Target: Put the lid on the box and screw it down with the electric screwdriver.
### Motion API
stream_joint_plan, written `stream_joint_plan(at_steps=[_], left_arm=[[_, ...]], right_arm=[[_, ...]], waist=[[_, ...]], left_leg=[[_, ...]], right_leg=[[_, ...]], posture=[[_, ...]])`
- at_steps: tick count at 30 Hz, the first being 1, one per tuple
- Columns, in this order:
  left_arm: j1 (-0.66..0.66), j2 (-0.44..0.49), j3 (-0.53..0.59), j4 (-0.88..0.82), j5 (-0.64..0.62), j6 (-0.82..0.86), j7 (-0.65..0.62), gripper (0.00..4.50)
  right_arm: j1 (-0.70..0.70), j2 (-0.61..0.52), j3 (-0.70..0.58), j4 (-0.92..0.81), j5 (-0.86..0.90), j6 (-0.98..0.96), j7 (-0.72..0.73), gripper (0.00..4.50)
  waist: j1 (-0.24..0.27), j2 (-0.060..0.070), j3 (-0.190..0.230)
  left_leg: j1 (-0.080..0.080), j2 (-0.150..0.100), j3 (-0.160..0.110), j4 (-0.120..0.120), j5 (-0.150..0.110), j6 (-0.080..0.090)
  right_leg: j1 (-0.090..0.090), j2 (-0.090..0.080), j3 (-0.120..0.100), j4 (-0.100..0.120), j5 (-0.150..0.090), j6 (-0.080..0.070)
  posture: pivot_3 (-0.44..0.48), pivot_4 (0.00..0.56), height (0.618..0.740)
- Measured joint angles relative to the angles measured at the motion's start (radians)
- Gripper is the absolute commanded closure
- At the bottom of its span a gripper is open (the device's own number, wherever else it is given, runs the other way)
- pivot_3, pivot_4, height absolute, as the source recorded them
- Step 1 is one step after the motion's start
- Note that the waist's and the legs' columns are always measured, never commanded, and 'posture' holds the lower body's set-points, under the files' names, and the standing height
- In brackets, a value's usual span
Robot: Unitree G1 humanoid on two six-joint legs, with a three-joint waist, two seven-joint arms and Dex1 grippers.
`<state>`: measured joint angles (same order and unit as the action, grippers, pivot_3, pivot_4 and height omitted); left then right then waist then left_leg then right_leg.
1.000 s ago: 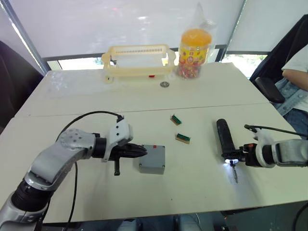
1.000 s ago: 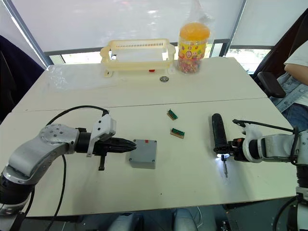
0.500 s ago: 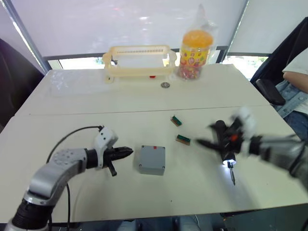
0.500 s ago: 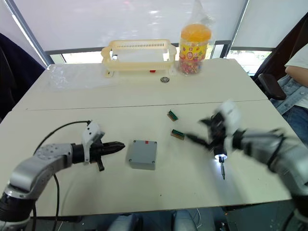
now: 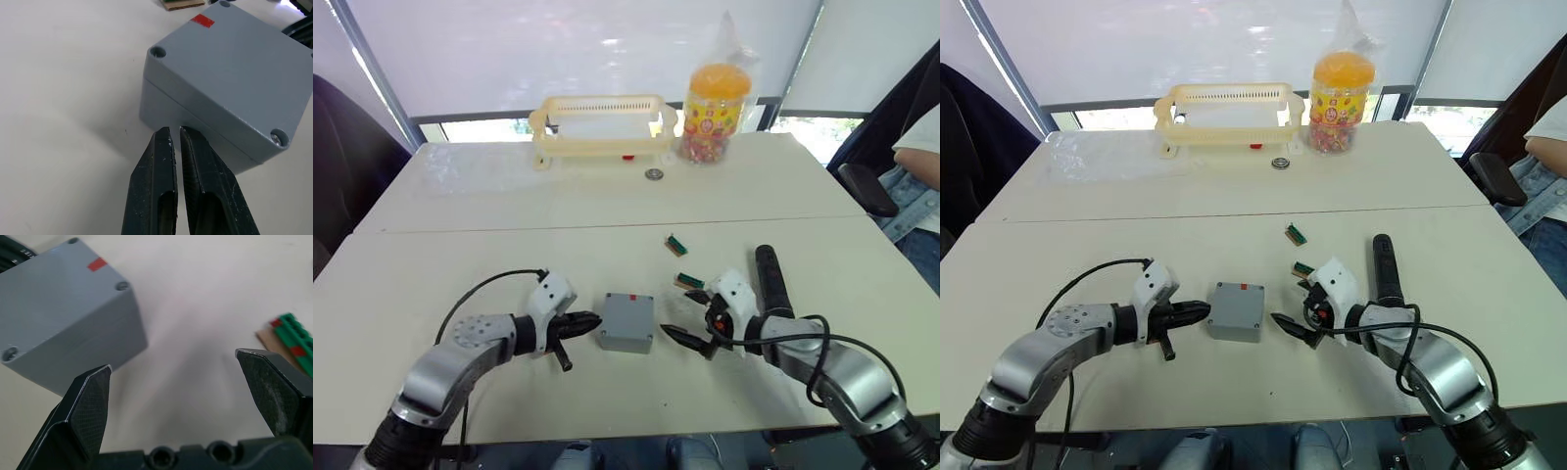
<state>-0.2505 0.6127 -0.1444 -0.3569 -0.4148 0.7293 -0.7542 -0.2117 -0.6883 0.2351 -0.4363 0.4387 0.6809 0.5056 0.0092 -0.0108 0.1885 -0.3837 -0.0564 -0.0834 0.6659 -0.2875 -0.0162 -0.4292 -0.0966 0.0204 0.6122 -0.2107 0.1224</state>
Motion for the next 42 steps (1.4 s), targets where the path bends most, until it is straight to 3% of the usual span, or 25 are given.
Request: stream_joint_plan(at_steps=[14, 19, 22, 25, 32, 42], left_arm=[[-0.276, -0.059, -0.12, 0.343, 0.122, -0.217, -0.189, 4.24], [-0.275, -0.017, -0.072, 0.414, 0.14, -0.243, -0.204, 4.24], [-0.217, 0.054, 0.037, 0.345, 0.104, -0.182, -0.196, 4.24], [-0.115, 0.075, 0.1, 0.219, 0.047, -0.097, -0.182, 4.24], [0.141, 0.053, 0.178, -0.101, -0.092, 0.111, -0.064, 4.24], [0.175, -0.008, 0.162, -0.206, -0.142, 0.181, 0.073, 4.24]], right_arm=[[0.032, 0.081, 0.048, -0.18, -0.011, 0.152, -0.004, 0.06], [0.07, 0.012, -0.116, -0.229, 0.077, 0.207, 0.047, 0.06], [0.043, -0.033, -0.295, -0.236, 0.202, 0.257, 0.106, 0.06], [-0.01, -0.031, -0.328, -0.203, 0.239, 0.264, 0.115, 0.06], [-0.117, 0.05, -0.156, 0.054, 0.015, 0.073, 0.077, 0.06], [-0.142, 0.086, -0.031, 0.143, -0.121, -0.054, 0.13, 0.06]], waist=[[-0.002, 0.0, 0.0], [-0.004, 0.0, 0.0], [-0.011, 0.0, 0.0], [-0.02, 0.0, 0.0], [-0.02, 0.0, 0.001], [-0.02, 0.0, 0.0]], left_leg=[[0.0, -0.001, 0.0, 0.0, 0.0, 0.0], [-0.001, 0.0, 0.0, 0.0, 0.0, 0.0], [0.0, 0.001, 0.0, -0.001, 0.0, 0.001], [0.0, 0.001, 0.0, -0.001, 0.0, 0.001], [0.001, 0.001, 0.0, -0.001, 0.0, 0.0], [0.001, 0.0, 0.0, -0.001, 0.0, 0.0]], right_leg=[[0.0, 0.0, 0.0, 0.0, 0.0, 0.001], [0.0, 0.0, -0.001, 0.0, 0.001, 0.001], [0.0, 0.0, -0.001, 0.0, 0.001, 0.001], [0.0, 0.0, -0.001, 0.001, 0.001, 0.001], [0.0, 0.0, 0.0, 0.001, 0.0, 0.001], [0.0, -0.001, 0.0, 0.001, 0.0, 0.001]], posture=[[0.0, 0.15, 0.74], [0.0, 0.15, 0.74], [0.0, 0.15, 0.74], [0.0, 0.15, 0.74], [0.0, 0.15, 0.74], [0.0, 0.15, 0.74]])
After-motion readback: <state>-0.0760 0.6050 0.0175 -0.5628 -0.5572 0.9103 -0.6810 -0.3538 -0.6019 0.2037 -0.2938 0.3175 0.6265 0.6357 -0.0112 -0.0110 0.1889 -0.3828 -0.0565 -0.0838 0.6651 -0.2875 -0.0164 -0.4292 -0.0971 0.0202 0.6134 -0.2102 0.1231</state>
